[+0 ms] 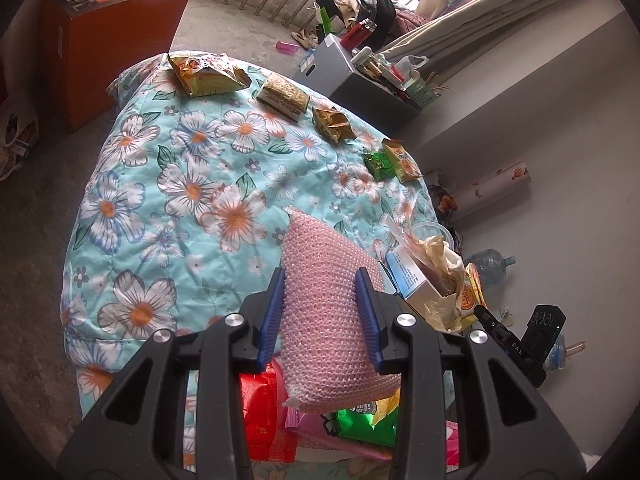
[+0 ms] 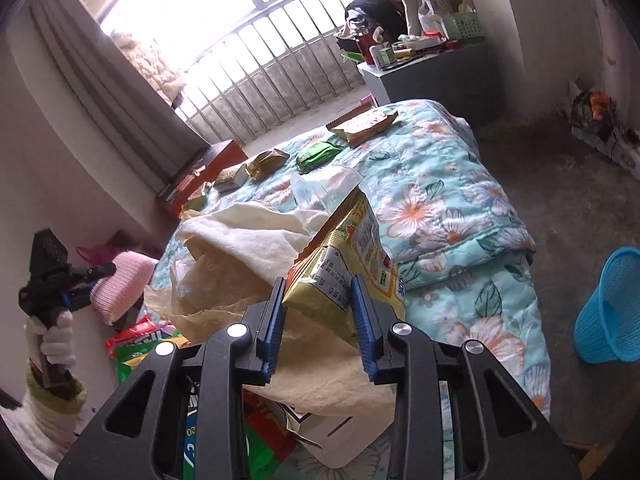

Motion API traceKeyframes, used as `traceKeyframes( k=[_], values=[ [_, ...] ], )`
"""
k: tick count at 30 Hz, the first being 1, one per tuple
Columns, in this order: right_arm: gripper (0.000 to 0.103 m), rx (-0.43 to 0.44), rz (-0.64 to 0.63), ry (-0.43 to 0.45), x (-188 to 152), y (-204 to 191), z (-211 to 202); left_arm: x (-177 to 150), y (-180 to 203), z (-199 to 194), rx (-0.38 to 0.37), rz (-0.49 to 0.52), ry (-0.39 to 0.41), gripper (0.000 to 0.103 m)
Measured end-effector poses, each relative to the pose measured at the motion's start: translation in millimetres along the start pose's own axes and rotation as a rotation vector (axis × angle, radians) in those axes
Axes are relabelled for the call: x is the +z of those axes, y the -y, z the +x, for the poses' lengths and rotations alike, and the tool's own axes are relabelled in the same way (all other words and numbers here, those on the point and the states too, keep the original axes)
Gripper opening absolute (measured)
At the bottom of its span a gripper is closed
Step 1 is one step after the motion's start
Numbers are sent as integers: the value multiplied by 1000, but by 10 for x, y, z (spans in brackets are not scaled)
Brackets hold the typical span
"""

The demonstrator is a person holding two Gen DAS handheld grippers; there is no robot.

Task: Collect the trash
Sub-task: 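Carry both items over the blue wastebasket and open both tools to drop them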

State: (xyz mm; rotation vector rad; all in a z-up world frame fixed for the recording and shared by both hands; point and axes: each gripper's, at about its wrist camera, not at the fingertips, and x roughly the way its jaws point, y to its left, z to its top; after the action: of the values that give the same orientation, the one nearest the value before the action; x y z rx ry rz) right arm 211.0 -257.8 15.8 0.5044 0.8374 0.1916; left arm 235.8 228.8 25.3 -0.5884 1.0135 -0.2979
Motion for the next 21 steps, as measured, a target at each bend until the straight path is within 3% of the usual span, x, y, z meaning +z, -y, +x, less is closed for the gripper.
traceKeyframes(
  k=[5, 11, 15, 16, 21],
  values=[
    [20, 57, 125, 43, -47, 290, -159, -63, 193, -129, 7, 32, 25, 33],
    [15, 60, 138, 173, -52, 413, -618, -117, 712, -343, -7, 132, 82, 32],
    [12, 33, 144, 261, -63, 559, -961, -130, 1262, -315, -48, 227, 87, 32],
    [8, 24, 150, 283, -74, 607, -1047, -134, 1425, -260, -60, 254, 75, 32],
    [8, -35, 210, 384, -168, 1021, -1464, -202, 2376, 276, -98, 425, -26, 32]
  ],
)
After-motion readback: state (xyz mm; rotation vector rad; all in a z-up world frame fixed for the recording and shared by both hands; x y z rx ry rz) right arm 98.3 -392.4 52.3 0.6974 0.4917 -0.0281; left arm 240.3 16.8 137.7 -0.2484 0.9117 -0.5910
